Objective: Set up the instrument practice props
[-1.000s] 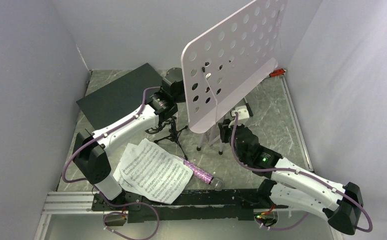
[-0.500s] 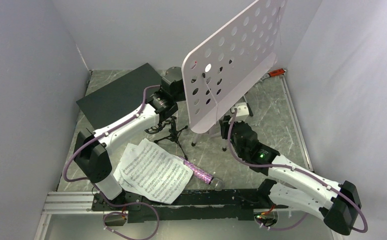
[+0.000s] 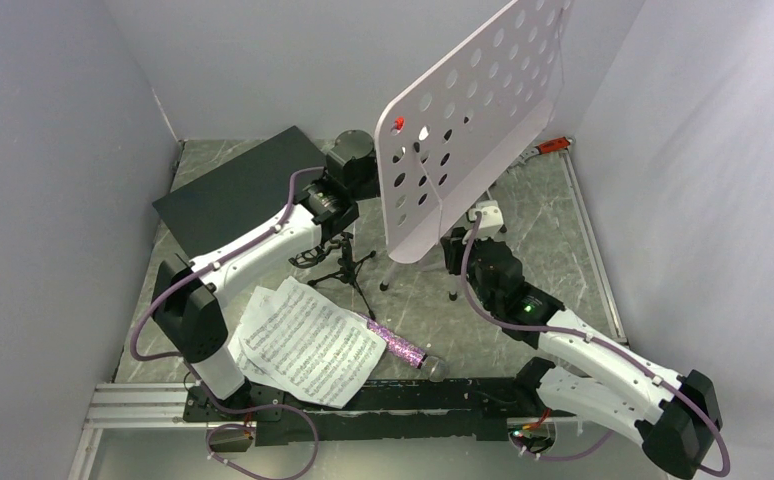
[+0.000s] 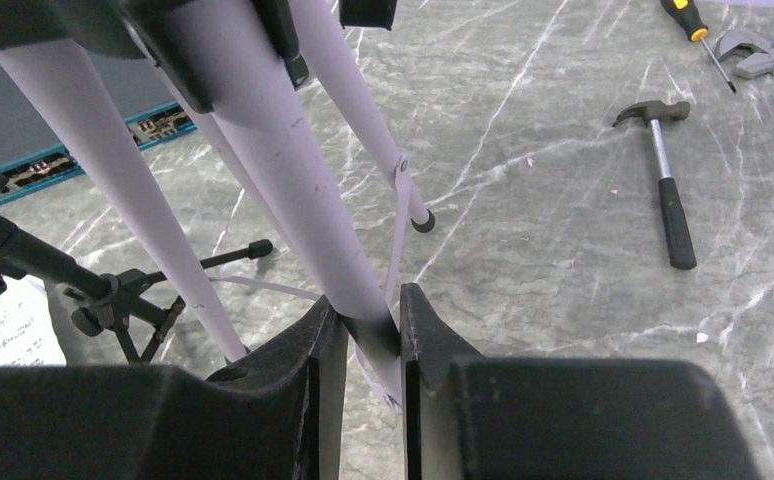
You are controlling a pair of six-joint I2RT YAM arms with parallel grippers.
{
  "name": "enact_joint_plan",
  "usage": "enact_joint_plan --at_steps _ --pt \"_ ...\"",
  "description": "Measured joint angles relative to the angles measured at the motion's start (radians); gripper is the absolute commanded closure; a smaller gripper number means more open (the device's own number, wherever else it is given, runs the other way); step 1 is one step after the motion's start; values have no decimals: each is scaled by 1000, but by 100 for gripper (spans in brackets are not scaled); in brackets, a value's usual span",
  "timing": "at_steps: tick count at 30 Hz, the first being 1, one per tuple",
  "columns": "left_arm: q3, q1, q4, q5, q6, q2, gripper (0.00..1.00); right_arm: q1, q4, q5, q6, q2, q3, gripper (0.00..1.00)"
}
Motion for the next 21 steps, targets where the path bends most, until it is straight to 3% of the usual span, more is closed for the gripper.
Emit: enact_joint_plan --at_steps 21 --pt "45 -11 -33 -35 -2 32 97 -79 -39 -84 87 -39 -14 100"
